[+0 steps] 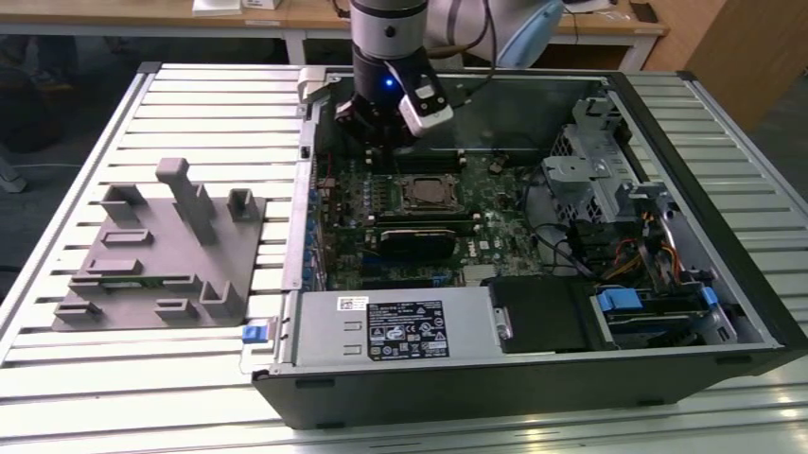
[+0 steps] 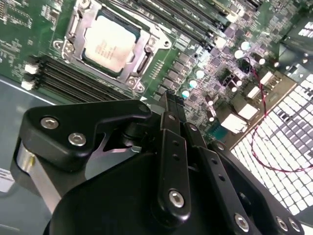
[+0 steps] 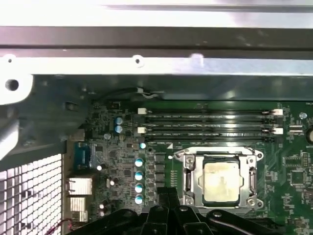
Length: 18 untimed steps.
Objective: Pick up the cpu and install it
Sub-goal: 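Install the first cpu locking lever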
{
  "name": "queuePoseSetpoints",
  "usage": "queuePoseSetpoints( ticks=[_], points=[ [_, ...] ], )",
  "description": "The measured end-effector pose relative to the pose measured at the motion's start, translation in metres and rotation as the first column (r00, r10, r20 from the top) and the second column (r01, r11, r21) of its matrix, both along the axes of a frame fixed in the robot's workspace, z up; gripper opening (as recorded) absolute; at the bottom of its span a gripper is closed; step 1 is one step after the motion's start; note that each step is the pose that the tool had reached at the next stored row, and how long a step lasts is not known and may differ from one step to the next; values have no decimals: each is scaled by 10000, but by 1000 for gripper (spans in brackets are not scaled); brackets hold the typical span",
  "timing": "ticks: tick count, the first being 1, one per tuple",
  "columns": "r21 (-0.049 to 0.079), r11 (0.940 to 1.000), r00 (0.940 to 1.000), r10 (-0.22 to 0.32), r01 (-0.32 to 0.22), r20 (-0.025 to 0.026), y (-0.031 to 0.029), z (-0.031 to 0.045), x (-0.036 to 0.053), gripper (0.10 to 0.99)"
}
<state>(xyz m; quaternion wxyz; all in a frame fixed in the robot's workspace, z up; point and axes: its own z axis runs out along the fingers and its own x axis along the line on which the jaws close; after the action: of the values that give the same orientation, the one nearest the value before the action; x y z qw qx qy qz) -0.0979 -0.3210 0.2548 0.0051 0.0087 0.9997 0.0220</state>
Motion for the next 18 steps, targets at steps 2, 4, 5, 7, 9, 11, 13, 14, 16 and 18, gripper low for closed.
queuePoseSetpoints(
  ticks=[2,4,5,7,9,11,13,14,16,18],
  points=[
    [0,10000,10000,0,0,0,21,-2,-17,106],
    [0,10000,10000,-2,2,0,47,-5,-31,106],
    [0,10000,10000,-1,1,0,62,-6,-37,106],
    [1,10000,10000,0,0,1,95,-10,-46,106],
    [0,10000,10000,-1,1,0,134,-12,-50,106],
    [1,10000,10000,-1,1,1,169,-13,-52,106],
    [0,10000,10000,-1,1,0,196,-14,-53,106],
    [1,10000,10000,-1,1,0,206,-15,-53,106],
    [-1,10000,10000,-1,1,0,221,-15,-53,106],
    [1,10000,10000,-1,1,0,235,-16,-52,106]
  ],
)
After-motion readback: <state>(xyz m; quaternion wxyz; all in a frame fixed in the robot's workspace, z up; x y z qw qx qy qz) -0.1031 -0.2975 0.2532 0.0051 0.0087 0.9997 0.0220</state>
